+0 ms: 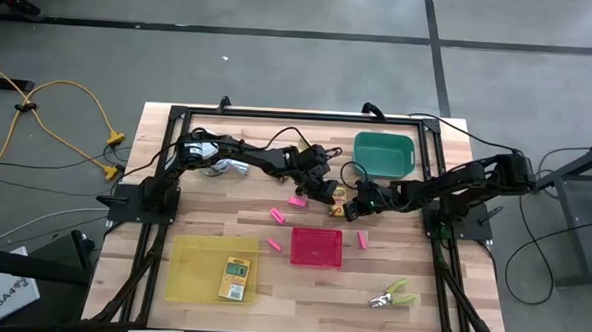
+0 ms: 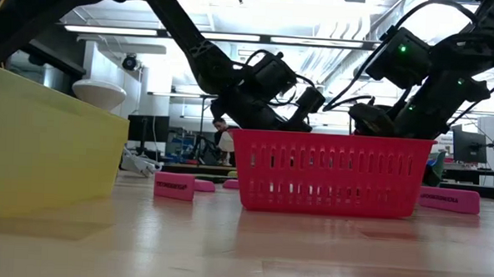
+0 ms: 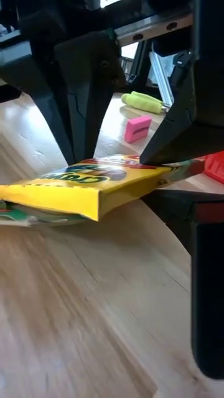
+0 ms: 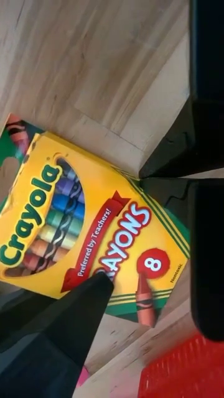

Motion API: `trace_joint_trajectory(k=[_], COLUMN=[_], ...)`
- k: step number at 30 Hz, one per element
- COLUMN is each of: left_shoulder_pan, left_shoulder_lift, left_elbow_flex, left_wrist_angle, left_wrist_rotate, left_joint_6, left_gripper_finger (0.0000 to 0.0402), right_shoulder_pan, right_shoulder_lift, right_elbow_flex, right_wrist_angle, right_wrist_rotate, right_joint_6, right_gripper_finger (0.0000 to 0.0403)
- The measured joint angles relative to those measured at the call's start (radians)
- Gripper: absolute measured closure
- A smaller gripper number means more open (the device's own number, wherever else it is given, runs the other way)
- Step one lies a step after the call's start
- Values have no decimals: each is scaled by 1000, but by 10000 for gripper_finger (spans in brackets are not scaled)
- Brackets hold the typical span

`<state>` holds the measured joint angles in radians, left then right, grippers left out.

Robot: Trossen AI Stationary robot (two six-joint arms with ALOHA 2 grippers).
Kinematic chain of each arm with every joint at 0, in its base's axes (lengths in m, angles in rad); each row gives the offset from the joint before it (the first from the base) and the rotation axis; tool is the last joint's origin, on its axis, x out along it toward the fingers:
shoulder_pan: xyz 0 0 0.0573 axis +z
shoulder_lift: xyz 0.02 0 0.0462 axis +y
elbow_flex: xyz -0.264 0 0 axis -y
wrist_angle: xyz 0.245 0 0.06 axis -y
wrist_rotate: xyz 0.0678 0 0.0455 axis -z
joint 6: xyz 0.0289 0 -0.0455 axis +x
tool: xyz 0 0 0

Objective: Pick & Place School Supplies
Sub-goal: Put the right yellow crayon box into the yellow bin

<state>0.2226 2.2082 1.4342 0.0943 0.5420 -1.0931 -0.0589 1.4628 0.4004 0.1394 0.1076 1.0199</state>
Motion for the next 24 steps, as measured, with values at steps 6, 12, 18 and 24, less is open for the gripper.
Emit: trace_joint_trajectory(k=[6, 12, 18, 24], left_shoulder_pan=[2, 3, 3, 3], left_shoulder_lift=[0, 0, 0, 0], left_elbow_flex=[-1, -1, -1, -2], left_wrist_angle=[20, 21, 20, 20], left_wrist_rotate=[-21, -21, -17, -14], left_joint_6=[1, 2, 5, 5], left_gripper_finger=[335, 335, 355, 367], right_shoulder_pan=[0, 0, 0, 0], right_shoulder_lift=[0, 0, 0, -22], right_elbow_flex=[0, -1, -1, -3], right_wrist_angle=[0, 1, 1, -6], right_wrist_rotate=[-1, -2, 1, 12], right_joint_6=[0, -3, -37, -80], right_gripper_finger=[401, 401, 401, 401])
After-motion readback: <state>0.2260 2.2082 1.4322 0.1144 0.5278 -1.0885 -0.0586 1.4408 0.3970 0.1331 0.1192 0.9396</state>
